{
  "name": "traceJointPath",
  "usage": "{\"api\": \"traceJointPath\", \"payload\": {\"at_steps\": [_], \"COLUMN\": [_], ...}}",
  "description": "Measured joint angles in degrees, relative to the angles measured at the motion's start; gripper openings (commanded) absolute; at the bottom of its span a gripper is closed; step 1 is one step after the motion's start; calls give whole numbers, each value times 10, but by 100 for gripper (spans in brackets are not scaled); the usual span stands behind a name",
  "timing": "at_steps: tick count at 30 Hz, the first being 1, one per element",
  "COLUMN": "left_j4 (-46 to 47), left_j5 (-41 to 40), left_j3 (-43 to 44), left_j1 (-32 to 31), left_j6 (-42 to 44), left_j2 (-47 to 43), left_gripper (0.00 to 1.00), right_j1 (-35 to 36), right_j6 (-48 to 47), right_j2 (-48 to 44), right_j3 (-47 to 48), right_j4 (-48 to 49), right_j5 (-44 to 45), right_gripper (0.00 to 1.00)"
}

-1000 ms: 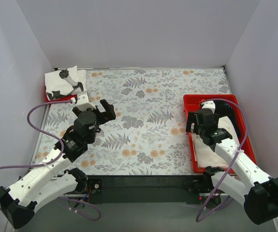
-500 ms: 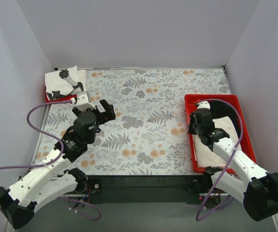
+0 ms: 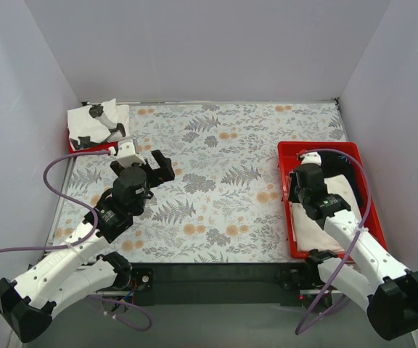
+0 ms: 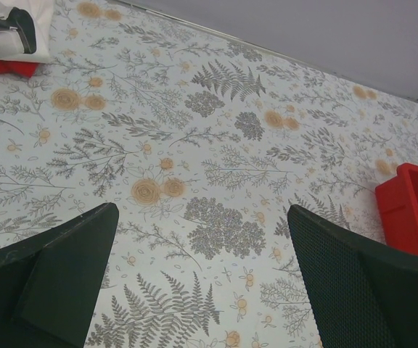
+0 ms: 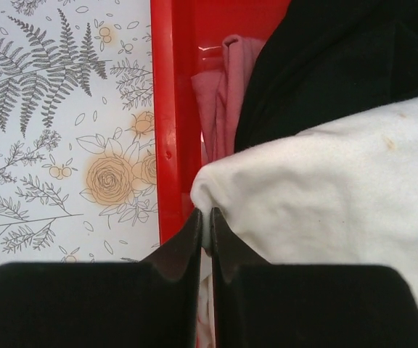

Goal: Fold and stack the t-shirts
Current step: Grab the tshirt from the pile, then move the tshirt to the center of the board

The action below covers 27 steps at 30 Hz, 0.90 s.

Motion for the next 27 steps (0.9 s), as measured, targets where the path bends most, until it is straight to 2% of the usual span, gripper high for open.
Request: {"api": "traceJointPath", "payload": {"at_steps": [5, 12, 22, 27], "left_j4": [0, 0, 6, 10], "left_j5": [0, 3, 4, 4], "left_j3": [0, 0, -1, -3], "left_j1": [0, 0, 0, 0], "left_j6": [0, 2, 5, 7], "left_j2": [1, 1, -3, -3], "left_gripper": [96, 96, 96, 96], "right_j1": [0, 15, 219, 262], "right_j6": [-22, -54, -130, -160], "right_j2": [-3, 61, 307, 365], "right_j3": [74, 313, 746, 854], "right_j4": [-45, -69, -74, -79], "right_j5": [-5, -49, -76, -81], "right_gripper": [1, 1, 1, 1]}}
